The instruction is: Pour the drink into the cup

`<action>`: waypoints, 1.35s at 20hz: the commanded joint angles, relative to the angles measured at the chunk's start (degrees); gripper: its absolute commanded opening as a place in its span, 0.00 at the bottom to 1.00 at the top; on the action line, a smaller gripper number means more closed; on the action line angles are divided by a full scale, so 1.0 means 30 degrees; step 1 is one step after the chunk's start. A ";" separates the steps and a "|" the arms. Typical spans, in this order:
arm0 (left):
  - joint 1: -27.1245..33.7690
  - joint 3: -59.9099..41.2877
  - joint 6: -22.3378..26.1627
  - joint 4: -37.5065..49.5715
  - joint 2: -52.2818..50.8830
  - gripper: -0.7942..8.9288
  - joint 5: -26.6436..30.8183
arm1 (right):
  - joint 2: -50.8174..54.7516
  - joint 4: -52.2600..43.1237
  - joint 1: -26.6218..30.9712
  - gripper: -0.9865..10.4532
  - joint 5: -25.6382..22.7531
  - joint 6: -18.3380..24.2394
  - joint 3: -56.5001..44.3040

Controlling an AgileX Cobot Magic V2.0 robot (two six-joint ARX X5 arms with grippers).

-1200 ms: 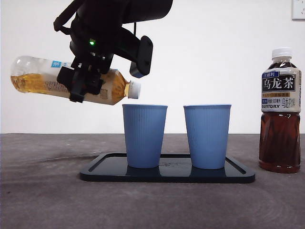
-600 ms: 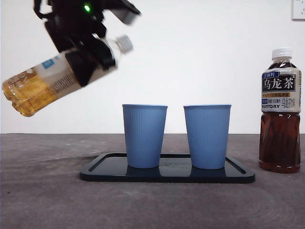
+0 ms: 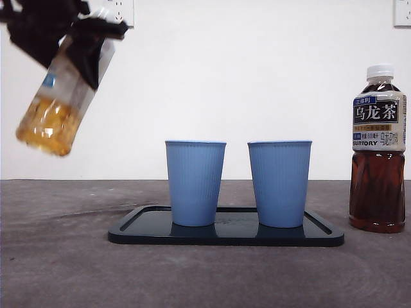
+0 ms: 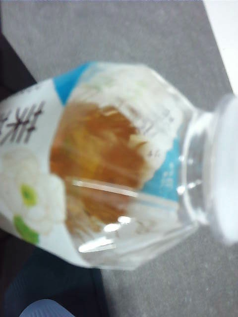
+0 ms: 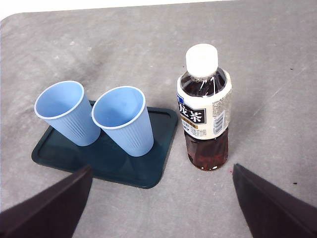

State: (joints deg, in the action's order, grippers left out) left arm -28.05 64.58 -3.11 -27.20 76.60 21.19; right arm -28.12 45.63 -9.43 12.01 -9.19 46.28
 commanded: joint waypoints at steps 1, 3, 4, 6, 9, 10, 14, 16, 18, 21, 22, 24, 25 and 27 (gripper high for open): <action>0.0233 -0.2106 -0.0364 0.3789 -0.0729 0.17 -0.0306 | -0.0051 -0.0189 -0.0080 0.48 0.0036 0.0168 0.0321; 0.0401 -0.4269 -0.0896 0.6411 -0.1253 0.17 -0.0306 | -0.0058 -0.0189 -0.0080 0.48 0.0000 0.0138 0.0321; 0.0459 -0.5195 -0.1209 0.7555 -0.1435 0.17 -0.0306 | -0.0073 -0.0189 -0.0080 0.48 0.0000 0.0117 0.0321; 0.0459 -0.6681 -0.1902 0.9493 -0.1515 0.18 -0.0306 | -0.0080 -0.0189 -0.0080 0.48 -0.0022 -0.0022 0.0321; 0.0459 -0.8204 -0.2725 1.1540 -0.1508 0.18 -0.0313 | -0.0080 -0.0189 -0.0080 0.48 -0.0022 -0.0408 0.0321; 0.0452 -0.8582 -0.2827 1.2145 -0.1508 0.18 -0.0313 | -0.0080 -0.0189 -0.0080 0.48 -0.0022 -0.0437 0.0321; 0.0452 -0.9588 -0.3359 1.3945 -0.1362 0.19 -0.0568 | -0.0080 -0.0044 -0.0080 0.48 -0.0022 -0.0794 0.0321; 0.0430 -0.9726 -0.3497 1.4520 -0.1209 0.24 -0.0801 | -0.0080 -0.0044 -0.0080 0.48 -0.0015 -0.0940 0.0321; 0.0437 -0.9726 -0.3475 1.4804 -0.1035 0.29 -0.0794 | -0.0080 -0.0044 -0.0080 0.48 -0.0015 -0.1217 0.0321; 0.0437 -0.9726 -0.3126 1.4972 -0.1013 0.32 -0.0794 | -0.0080 -0.0044 -0.0080 0.48 -0.0007 -0.1304 0.0321; 0.0437 -0.9726 -0.3031 1.4943 -0.1005 0.32 -0.0794 | -0.0080 -0.0044 -0.0080 0.48 -0.0007 -0.1326 0.0321; 0.0437 -0.9726 -0.2798 1.4921 -0.0984 0.38 -0.0794 | -0.0080 -0.0051 -0.0080 0.48 -0.0007 -0.1443 0.0321; 0.0437 -0.9726 -0.2761 1.4914 -0.0969 0.43 -0.0801 | -0.0080 -0.0044 -0.0080 0.48 -0.0007 -0.1443 0.0321; 0.0437 -0.9726 -0.2769 1.4804 -0.0933 0.47 -0.0794 | -0.0080 -0.0044 -0.0080 0.48 -0.0007 -0.1450 0.0321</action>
State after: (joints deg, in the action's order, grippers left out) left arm -26.48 34.68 -12.10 16.32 73.23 18.68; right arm -28.12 45.89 -9.43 11.97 -12.93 46.28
